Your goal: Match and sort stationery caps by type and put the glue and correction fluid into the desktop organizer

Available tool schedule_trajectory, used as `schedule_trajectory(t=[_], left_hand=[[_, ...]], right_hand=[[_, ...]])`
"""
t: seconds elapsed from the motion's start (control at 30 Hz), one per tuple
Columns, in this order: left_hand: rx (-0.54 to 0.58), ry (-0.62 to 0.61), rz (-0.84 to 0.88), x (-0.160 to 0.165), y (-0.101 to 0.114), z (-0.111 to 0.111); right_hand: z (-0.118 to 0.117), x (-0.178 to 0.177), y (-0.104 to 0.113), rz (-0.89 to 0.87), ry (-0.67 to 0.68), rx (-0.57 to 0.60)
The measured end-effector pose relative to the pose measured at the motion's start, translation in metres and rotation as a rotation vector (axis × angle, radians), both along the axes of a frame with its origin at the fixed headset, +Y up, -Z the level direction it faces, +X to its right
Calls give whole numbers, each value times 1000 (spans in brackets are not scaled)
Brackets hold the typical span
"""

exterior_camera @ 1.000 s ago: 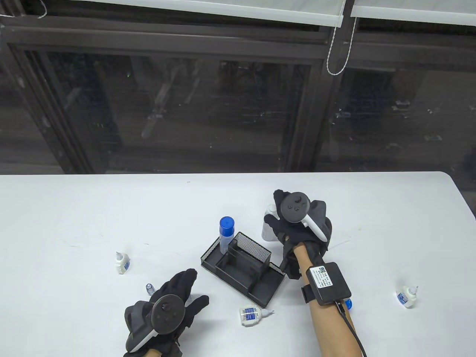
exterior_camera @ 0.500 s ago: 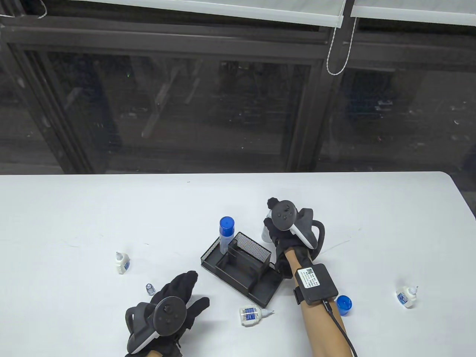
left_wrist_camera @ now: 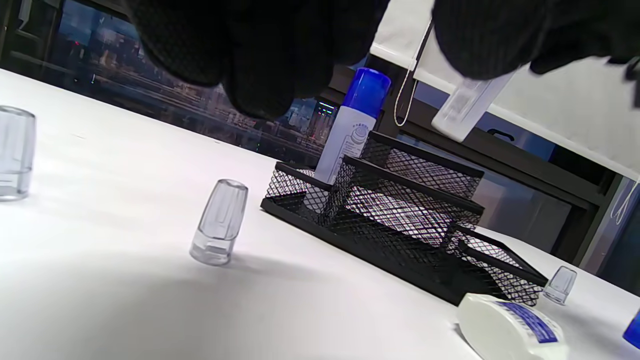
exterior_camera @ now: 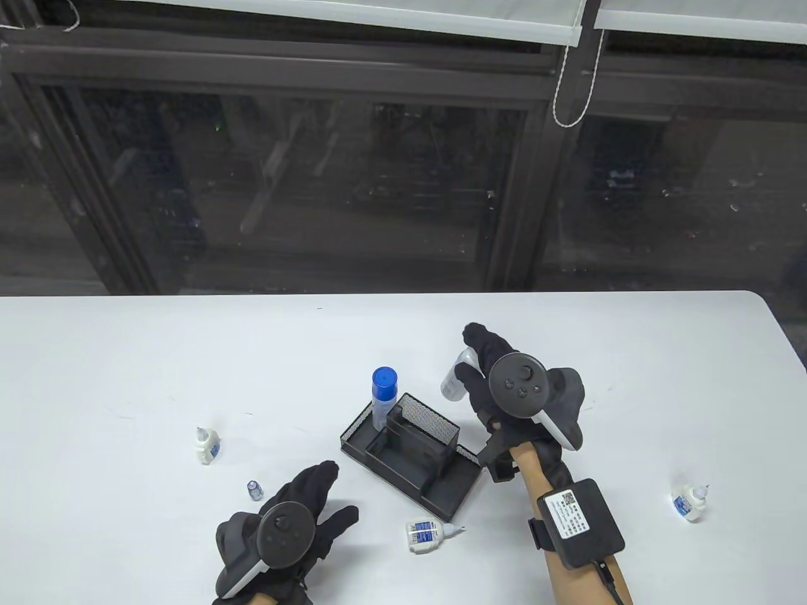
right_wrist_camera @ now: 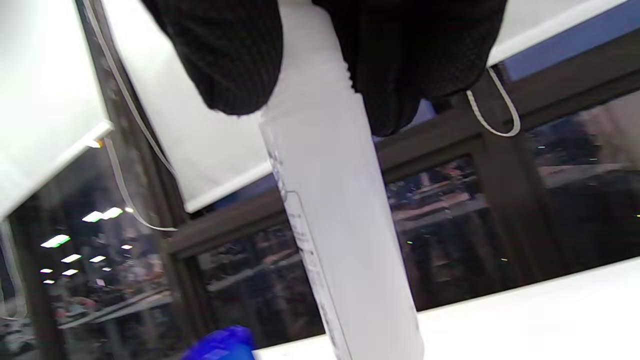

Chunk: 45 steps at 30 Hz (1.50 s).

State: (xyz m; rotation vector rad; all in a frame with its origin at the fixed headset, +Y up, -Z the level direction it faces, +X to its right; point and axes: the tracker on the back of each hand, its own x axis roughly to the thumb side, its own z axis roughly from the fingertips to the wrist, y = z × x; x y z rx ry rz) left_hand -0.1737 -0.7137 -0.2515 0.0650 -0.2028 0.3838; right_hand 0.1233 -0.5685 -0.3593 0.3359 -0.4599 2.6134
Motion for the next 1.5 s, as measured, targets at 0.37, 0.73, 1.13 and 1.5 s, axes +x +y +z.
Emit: schedule_trajectory(t=[0.37,0.73,1.13,1.5], left_hand=[[-23,-52,109,6,0,4],[-14,-181,187,18,-4,7],[-1,-190,188,35,-4,13],[-38,-157,293,29,-10,8]], right_hand=[[74,-33,-22,-27,237,-36],[104,-65,-86,-35,373,-133],[116,-74,-88,-80,423,-118],[97,-2,-42,-122,192,-212]])
